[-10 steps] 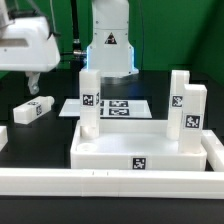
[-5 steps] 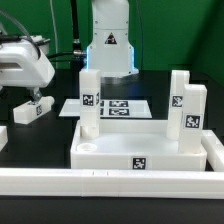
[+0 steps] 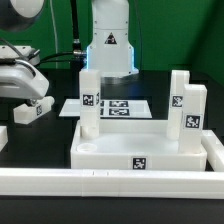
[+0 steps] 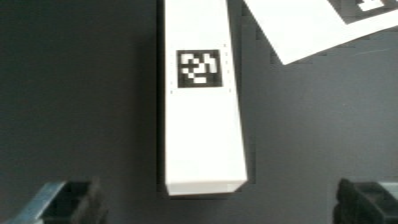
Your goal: Assemble desk
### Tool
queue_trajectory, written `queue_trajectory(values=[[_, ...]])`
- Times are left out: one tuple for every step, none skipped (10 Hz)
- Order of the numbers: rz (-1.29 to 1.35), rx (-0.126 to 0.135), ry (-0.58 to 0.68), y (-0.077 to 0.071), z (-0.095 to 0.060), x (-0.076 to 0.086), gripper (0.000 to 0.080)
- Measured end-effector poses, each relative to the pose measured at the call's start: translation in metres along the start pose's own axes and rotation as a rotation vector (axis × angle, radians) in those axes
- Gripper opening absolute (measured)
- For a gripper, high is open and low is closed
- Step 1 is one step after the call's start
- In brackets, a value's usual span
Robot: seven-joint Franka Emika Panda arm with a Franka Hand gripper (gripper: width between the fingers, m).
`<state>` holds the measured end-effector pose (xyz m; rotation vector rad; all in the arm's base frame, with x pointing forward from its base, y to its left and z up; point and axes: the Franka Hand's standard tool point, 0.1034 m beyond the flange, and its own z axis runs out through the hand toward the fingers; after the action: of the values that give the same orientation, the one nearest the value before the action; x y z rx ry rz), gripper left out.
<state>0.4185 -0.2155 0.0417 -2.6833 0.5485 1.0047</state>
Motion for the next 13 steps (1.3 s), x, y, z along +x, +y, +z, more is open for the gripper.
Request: queue_trajectory(values=[[0.000,0.000,0.000,0.000,0.000,0.000,0.0649],[0.000,0.000,0.000,0.000,0.000,0.000,0.0649],[-0.001,-0.002,-0.001,0.001,0.001,0.000,0.0649],[-0.018,-0.024,-0.005,0.004,0.002,0.000,0.0649],[-0.024,-0.028,-0.011,0.004,0.006,0.002,0.0649],[-0.022,-0.029,-0.021,0.005,0.011,0.002,0.0649],[-0.023,-0.036,-0.013,0.004,0.012,0.003,0.0649],[-0.017,-0.024,-0.077,0.002,0.015,-0.004,0.0649],[-0.009,-0.022,-0.154,0.005,0.018,-0.005,0.0649],[-0.007,-0.025,-0.192,0.005,0.019,-0.003,0.0649],[0.000,-0.020,-0.248,0.005,0.024,-0.005,0.0649],[0.003,-0.023,-0.273,0.005,0.028,-0.004,0.0649],[0.006,-0.025,-0.283,0.007,0.033,-0.002,0.0649]])
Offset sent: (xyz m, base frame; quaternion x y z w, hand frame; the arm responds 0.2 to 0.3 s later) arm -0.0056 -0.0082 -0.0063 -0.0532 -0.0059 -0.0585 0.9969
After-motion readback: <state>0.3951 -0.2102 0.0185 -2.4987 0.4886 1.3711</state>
